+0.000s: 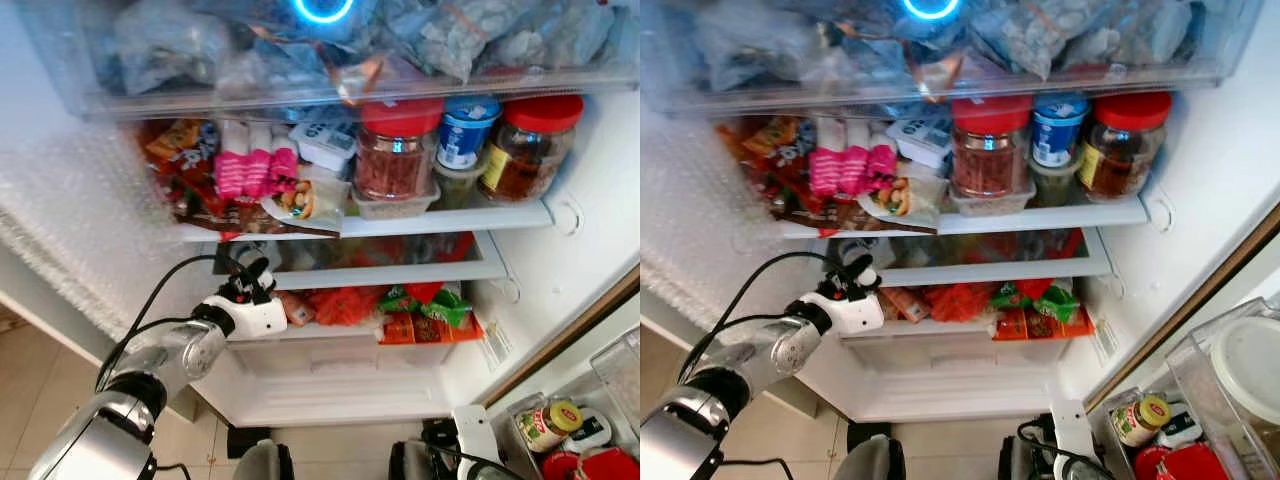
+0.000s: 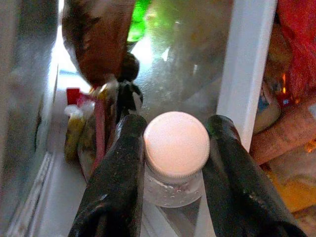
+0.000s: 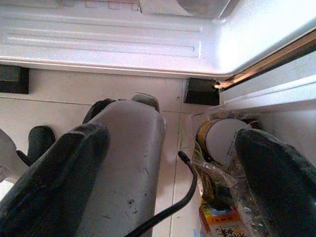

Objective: Restocking fridge

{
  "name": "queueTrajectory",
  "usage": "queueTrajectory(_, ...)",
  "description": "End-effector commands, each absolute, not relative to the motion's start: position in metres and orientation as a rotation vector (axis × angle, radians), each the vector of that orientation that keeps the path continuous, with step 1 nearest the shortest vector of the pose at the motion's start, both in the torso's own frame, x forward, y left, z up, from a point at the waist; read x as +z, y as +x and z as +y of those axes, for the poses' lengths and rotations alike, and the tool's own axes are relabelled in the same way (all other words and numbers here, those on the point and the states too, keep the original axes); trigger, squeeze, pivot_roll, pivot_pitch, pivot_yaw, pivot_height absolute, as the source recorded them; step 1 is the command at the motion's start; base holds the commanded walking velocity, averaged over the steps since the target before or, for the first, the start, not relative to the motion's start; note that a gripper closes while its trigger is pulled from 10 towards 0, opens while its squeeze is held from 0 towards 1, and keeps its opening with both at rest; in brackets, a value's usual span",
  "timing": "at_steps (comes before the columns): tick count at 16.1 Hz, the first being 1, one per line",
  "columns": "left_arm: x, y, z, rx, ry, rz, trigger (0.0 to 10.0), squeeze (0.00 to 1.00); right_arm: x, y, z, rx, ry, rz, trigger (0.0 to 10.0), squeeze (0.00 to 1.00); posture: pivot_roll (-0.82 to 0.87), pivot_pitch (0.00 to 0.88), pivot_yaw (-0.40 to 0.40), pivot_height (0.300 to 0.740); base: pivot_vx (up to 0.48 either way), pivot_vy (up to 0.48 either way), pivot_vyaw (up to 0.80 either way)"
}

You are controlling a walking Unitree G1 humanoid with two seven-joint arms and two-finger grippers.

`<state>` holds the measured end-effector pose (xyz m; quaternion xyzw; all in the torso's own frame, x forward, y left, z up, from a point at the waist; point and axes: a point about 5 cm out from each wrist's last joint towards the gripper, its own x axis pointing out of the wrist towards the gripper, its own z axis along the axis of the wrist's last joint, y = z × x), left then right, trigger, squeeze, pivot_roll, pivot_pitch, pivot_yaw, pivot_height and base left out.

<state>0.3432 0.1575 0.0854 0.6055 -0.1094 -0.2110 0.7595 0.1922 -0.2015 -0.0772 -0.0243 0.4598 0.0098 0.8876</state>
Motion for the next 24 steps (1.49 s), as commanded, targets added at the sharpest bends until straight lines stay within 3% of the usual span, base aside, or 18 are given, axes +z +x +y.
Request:
queueTrajectory(1,0.056,0.329,0.166,-0.542,1.385,-0.108,10.0,0.0,-0.09,0.163,-0.212,-0.019,-0.048,1.064,10.0,0.0,-0.05,0.238,0.016,0.642,0.0,0.0,0.0)
queueTrajectory(7,0.074,0.344,0.154,-0.47,1.451,-0.219,10.0,0.0,-0.093,0.154,-0.213,-0.027,-0.039,1.072,10.0,0.0,-0.07,0.291,0.02,0.642,0.0,0.0,0.0)
queueTrajectory(8,0.079,0.348,0.154,-0.436,1.424,-0.208,10.0,0.28,-0.093,0.153,-0.213,-0.026,-0.038,1.072,10.0,0.0,-0.07,0.295,0.018,0.642,0.0,0.0,0.0)
queueTrajectory(9,0.084,0.351,0.154,-0.408,1.398,-0.204,10.0,0.75,-0.093,0.152,-0.213,-0.025,-0.037,1.073,10.0,0.0,-0.08,0.296,0.017,0.642,0.0,0.0,0.0)
queueTrajectory(10,0.086,0.353,0.154,-0.396,1.385,-0.209,10.0,1.0,-0.094,0.152,-0.213,-0.025,-0.037,1.073,10.0,0.0,-0.08,0.295,0.017,0.642,0.0,0.0,0.0)
queueTrajectory(19,0.111,0.362,0.157,-0.286,1.262,-0.303,10.0,1.0,-0.093,0.154,-0.211,-0.015,-0.036,1.066,10.0,0.0,-0.06,0.274,0.022,0.642,0.0,0.0,0.0)
queueTrajectory(24,0.123,0.363,0.145,-0.381,1.141,-0.342,10.0,1.0,-0.093,0.156,-0.211,-0.016,-0.037,1.062,10.0,0.0,-0.05,0.272,0.026,0.642,0.0,0.0,0.0)
